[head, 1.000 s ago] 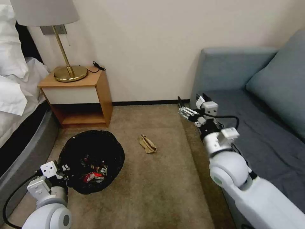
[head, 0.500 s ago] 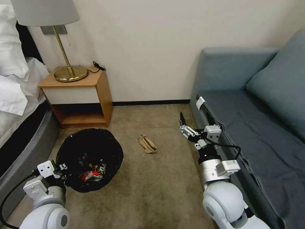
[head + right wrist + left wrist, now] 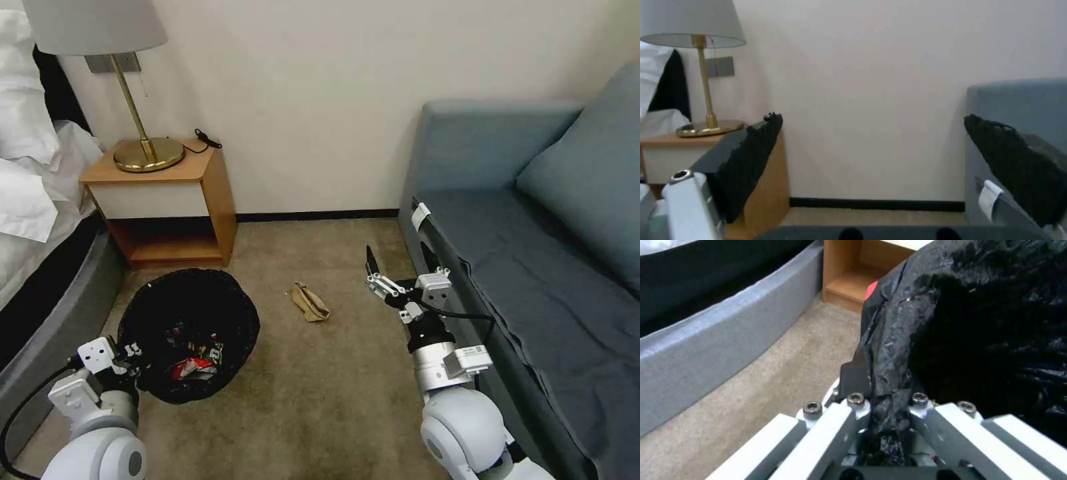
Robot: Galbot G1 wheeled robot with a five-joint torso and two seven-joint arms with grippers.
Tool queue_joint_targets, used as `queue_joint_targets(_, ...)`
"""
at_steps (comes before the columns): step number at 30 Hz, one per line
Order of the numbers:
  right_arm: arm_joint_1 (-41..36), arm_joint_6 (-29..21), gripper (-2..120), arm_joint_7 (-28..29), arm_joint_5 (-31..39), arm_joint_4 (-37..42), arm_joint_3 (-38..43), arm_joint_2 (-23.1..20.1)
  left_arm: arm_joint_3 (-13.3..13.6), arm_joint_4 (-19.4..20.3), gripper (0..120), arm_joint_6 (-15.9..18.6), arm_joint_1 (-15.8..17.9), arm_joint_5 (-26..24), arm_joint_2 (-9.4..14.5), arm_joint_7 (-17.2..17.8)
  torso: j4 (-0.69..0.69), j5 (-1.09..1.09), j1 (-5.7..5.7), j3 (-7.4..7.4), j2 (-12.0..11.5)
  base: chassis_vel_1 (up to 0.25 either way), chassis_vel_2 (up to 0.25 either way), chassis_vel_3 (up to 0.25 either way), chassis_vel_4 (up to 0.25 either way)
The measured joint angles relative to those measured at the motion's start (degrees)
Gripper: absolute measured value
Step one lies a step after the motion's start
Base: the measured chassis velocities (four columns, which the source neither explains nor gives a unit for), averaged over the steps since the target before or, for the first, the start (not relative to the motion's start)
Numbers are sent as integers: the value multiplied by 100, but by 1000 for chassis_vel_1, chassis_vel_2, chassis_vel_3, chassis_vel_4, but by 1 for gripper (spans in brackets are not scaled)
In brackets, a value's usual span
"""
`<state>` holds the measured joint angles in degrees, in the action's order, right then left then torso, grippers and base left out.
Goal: Pick up the trash bin, then pick up the garbage on the floor and place it into the trash bin.
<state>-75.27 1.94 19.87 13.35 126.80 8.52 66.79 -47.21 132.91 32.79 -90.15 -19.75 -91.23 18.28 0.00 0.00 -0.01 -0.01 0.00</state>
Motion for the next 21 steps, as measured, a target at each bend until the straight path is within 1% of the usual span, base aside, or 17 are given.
queue_joint_targets(2,5,1,100,1,6,-4,-2,-7,-1,0,3,0,-1,0,-2,0,0,1,0,0,0,-94,87,83,-107)
queue_joint_targets(7,5,24,100,14,18,-32,18,-10,-2,0,3,-6,-4,0,-15,-1,-1,0,0,1,0,-151,157,169,-164)
queue_joint_targets(11,7,49,100,21,21,-49,23,-35,-1,0,3,-8,1,2,-17,-1,0,3,0,1,0,-230,215,220,-218)
queue_joint_targets(14,10,52,100,25,21,-53,21,-47,3,-3,3,-12,2,7,-20,-1,0,-1,1,2,-1,-256,235,232,-239)
queue_joint_targets(18,15,55,100,30,21,-65,18,-57,6,-6,3,-17,3,7,-25,-5,-1,2,1,1,0,-215,208,218,-240)
queue_joint_targets(21,25,61,100,30,21,-76,14,-66,5,-8,3,-23,1,10,-28,-5,0,-2,1,2,0,-180,194,196,-181)
